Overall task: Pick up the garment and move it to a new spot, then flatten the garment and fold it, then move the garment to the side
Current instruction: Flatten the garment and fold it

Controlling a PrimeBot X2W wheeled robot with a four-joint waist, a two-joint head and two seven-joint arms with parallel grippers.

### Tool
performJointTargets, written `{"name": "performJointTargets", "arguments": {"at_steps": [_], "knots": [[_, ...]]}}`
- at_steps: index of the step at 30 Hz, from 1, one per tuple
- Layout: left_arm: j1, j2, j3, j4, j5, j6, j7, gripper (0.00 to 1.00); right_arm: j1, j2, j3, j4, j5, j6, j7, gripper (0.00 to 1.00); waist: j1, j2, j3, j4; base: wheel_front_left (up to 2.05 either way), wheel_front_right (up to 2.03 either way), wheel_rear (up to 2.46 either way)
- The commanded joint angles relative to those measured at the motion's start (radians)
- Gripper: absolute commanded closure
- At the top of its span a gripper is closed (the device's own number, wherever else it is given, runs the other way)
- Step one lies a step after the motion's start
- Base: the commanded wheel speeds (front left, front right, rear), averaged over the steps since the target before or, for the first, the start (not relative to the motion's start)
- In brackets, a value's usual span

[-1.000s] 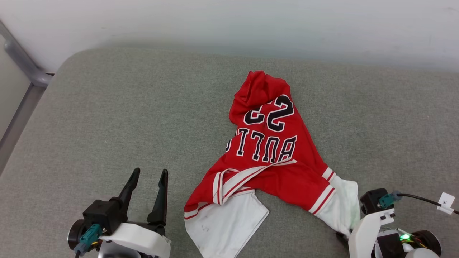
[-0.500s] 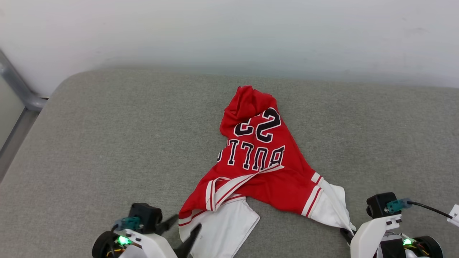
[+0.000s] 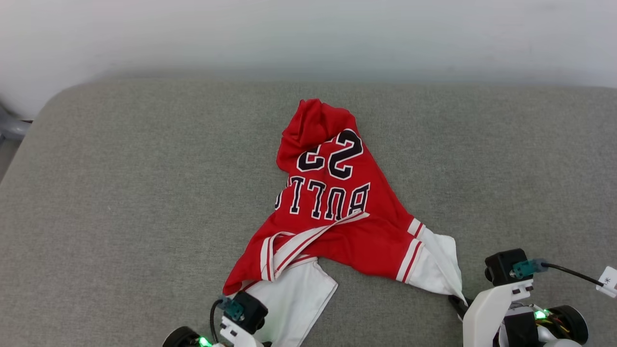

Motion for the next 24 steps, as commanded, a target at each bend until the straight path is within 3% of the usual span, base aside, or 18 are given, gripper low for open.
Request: {"name": "performJointTargets", "arguments": {"at_steps": [1, 5, 6, 7, 8, 14, 24], "knots": [[-0.013, -0.005, -0.020, 0.030, 0.002, -0.005, 0.025, 0.00, -0.016, 0.005, 0.000, -0.007, -0.008, -0.001, 0.000, 1.00, 0.0000, 0.0000, 0.018, -0.006, 0.00, 0.00, 0.00], [-0.025, -0.011, -0.051, 0.093, 0.003, -0.007, 0.070, 0.00, -0.025, 0.008, -0.004, -0.010, -0.010, 0.000, -0.005, 1.00, 0.0000, 0.0000, 0.032, -0.008, 0.00, 0.00, 0.00], [-0.028, -0.014, -0.059, 0.111, 0.004, -0.008, 0.080, 0.25, -0.026, 0.009, -0.005, -0.009, -0.010, 0.000, -0.005, 1.00, 0.0000, 0.0000, 0.035, -0.008, 0.00, 0.00, 0.00], [-0.034, -0.018, -0.067, 0.126, 0.009, -0.010, 0.080, 0.67, -0.027, 0.011, -0.006, -0.009, -0.009, 0.000, -0.007, 1.00, 0.0000, 0.0000, 0.037, -0.008, 0.00, 0.00, 0.00], [-0.039, -0.024, -0.070, 0.140, 0.011, -0.010, 0.073, 1.00, -0.030, 0.011, -0.008, -0.010, -0.009, 0.000, -0.007, 1.00, 0.0000, 0.0000, 0.039, -0.007, 0.00, 0.00, 0.00], [-0.060, -0.035, -0.051, 0.175, 0.033, 0.008, 0.007, 1.00, -0.028, 0.011, -0.039, -0.025, -0.007, 0.000, -0.026, 1.00, 0.0000, 0.0000, 0.019, 0.008, 0.00, 0.00, 0.00], [-0.095, 0.048, 0.097, 0.069, 0.073, 0.132, -0.158, 1.00, -0.052, 0.018, -0.139, -0.074, -0.031, -0.001, -0.111, 1.00, 0.0000, 0.0000, -0.052, 0.038, 0.00, 0.00, 0.00]]}}
